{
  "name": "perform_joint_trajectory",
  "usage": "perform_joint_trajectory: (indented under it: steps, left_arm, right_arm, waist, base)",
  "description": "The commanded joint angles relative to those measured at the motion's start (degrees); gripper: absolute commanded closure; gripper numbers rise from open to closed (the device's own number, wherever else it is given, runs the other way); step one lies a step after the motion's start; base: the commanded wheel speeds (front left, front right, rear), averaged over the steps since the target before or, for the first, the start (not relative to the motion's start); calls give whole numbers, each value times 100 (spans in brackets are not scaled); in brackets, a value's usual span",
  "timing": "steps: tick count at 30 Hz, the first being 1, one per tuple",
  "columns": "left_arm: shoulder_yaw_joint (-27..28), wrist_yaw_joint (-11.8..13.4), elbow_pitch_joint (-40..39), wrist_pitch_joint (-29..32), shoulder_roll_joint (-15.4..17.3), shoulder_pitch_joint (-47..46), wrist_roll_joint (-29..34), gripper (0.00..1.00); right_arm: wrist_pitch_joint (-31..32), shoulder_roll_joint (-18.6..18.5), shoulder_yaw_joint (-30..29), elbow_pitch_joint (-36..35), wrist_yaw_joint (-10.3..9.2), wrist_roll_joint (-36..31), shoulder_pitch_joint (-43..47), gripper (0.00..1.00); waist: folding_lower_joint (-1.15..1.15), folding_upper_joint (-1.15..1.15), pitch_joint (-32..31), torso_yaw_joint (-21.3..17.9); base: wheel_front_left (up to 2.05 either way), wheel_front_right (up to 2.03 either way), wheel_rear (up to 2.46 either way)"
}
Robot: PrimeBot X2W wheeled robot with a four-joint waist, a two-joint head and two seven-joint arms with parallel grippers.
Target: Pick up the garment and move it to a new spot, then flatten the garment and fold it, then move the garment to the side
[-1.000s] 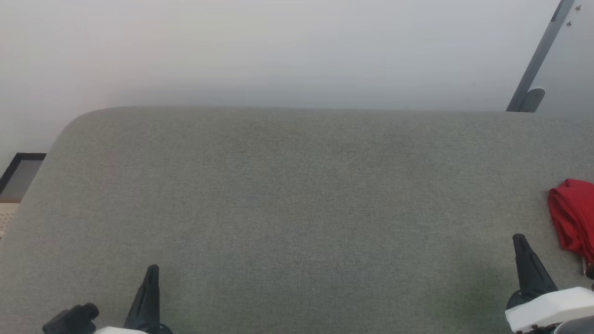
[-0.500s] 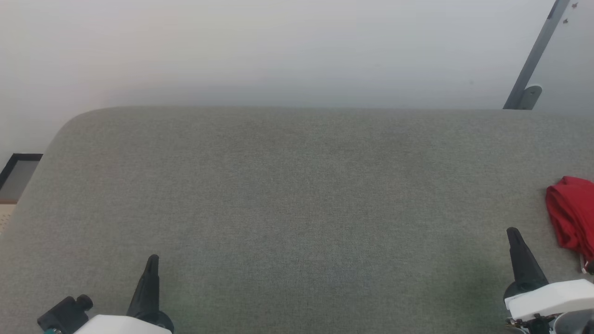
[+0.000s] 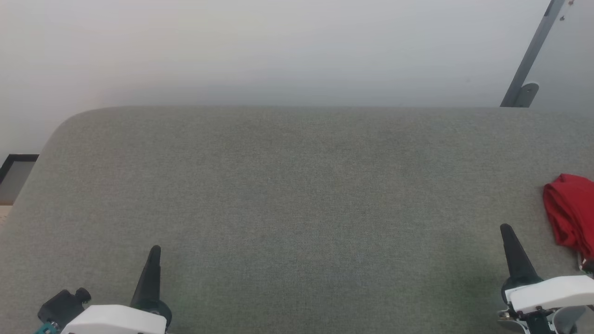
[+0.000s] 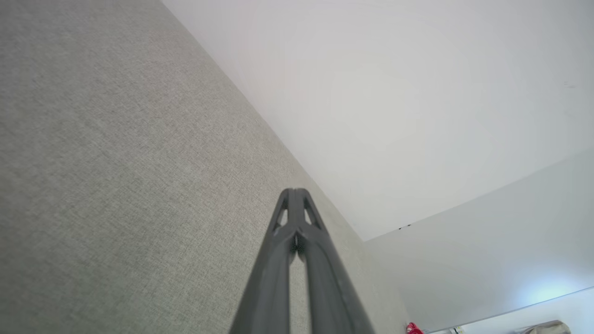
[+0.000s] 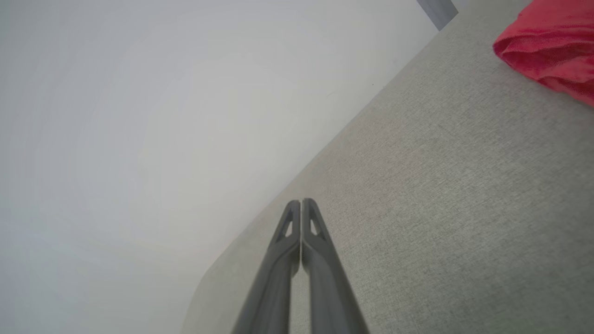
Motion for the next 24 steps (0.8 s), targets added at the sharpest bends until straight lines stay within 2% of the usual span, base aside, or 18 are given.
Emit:
perform_joint_trajectory:
  steps: [1, 24]
  left_arm:
    - [36, -7, -30, 53, 11, -158, -175, 100]
    - [104, -10, 96, 397, -77, -433, -1367, 100]
  right_arm:
    - [46, 0, -23, -37, 2, 192, -159, 100]
    - [304, 182, -42, 95, 2, 1356, -331, 100]
  waist:
    - [0, 0, 3, -6]
    - [0, 0, 38, -73]
  base:
    - [0, 0, 0]
    - [0, 0, 0]
